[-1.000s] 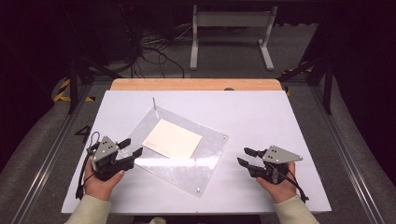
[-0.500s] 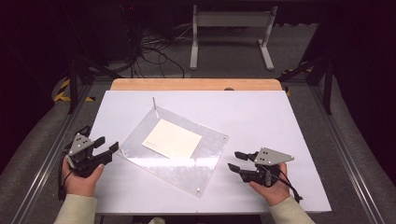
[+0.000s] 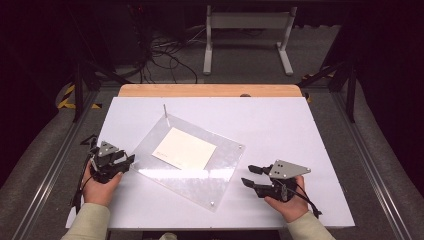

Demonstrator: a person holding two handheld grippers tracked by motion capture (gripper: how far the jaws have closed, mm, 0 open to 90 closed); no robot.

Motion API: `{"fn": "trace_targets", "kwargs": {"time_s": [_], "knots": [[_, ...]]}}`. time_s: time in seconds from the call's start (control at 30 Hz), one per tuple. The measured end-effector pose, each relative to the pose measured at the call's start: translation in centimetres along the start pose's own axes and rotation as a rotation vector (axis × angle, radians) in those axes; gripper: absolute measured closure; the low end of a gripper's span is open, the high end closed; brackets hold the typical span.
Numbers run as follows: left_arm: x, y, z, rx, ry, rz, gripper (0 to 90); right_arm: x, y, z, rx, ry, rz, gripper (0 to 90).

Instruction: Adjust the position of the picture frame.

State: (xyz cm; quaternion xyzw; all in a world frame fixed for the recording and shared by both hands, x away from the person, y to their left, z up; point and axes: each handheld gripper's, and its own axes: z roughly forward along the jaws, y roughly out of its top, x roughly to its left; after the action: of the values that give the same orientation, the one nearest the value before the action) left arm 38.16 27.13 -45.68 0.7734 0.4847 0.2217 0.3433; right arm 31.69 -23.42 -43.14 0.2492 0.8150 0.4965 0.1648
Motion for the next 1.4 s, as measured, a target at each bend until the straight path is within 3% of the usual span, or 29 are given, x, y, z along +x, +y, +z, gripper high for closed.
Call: {"fn": "trace_targets", "kwargs": {"time_s": [0.13, 0.3, 0.47, 0.63, 0.7, 0.8, 0.83, 0.9, 1.07, 1.13, 1.33, 1.4], "knots": [[-0.2, 0.1, 0.1, 0.016, -0.014, 0.015, 82.8, 0.0, -0.1, -0.1, 0.003, 0.000, 0.003, 51.3], [-0.7, 0.1, -0.3, 0.038, -0.029, 0.004, 85.0, 0.0, -0.1, -0.3, 0.002, -0.002, 0.009, 51.9], [-2.7, -0.1, -0.9, 0.068, -0.091, 0.058, 85.0, -0.3, -0.2, -0.7, 0.002, -0.010, 0.019, 52.6], [-5.8, -0.1, -1.7, 0.125, -0.227, 0.185, 85.0, -0.3, -0.2, -0.9, 0.013, -0.002, 0.025, 55.2], [-7.2, 0.1, -1.9, 0.149, -0.292, 0.254, 85.0, -0.2, -0.2, -0.9, 0.024, 0.015, 0.023, 60.5], [-10.4, 0.2, -2.0, 0.169, -0.436, 0.394, 84.8, 0.1, -0.1, -0.8, 0.082, 0.103, 0.038, 76.3], [-11.4, 0.3, -2.0, 0.173, -0.460, 0.429, 84.8, 0.2, -0.1, -0.8, 0.098, 0.121, 0.028, 79.2], [-12.6, 0.4, -1.9, 0.172, -0.481, 0.459, 84.8, 0.4, -0.1, -0.7, 0.123, 0.143, 0.023, 84.4], [-12.1, 0.3, -1.5, 0.154, -0.538, 0.427, 84.1, 1.1, -0.3, -0.9, 0.218, 0.245, -0.028, 89.8], [-12.3, 0.3, -1.5, 0.150, -0.531, 0.434, 84.1, 1.6, -0.7, -0.8, 0.279, 0.267, -0.055, 89.9], [-12.3, 0.3, -1.4, 0.144, -0.537, 0.437, 83.8, 2.1, -1.7, 0.0, 0.409, 0.220, -0.122, 90.0], [-12.3, 0.3, -1.4, 0.143, -0.538, 0.435, 83.7, 2.1, -1.7, 0.1, 0.418, 0.223, -0.114, 90.0]]}}
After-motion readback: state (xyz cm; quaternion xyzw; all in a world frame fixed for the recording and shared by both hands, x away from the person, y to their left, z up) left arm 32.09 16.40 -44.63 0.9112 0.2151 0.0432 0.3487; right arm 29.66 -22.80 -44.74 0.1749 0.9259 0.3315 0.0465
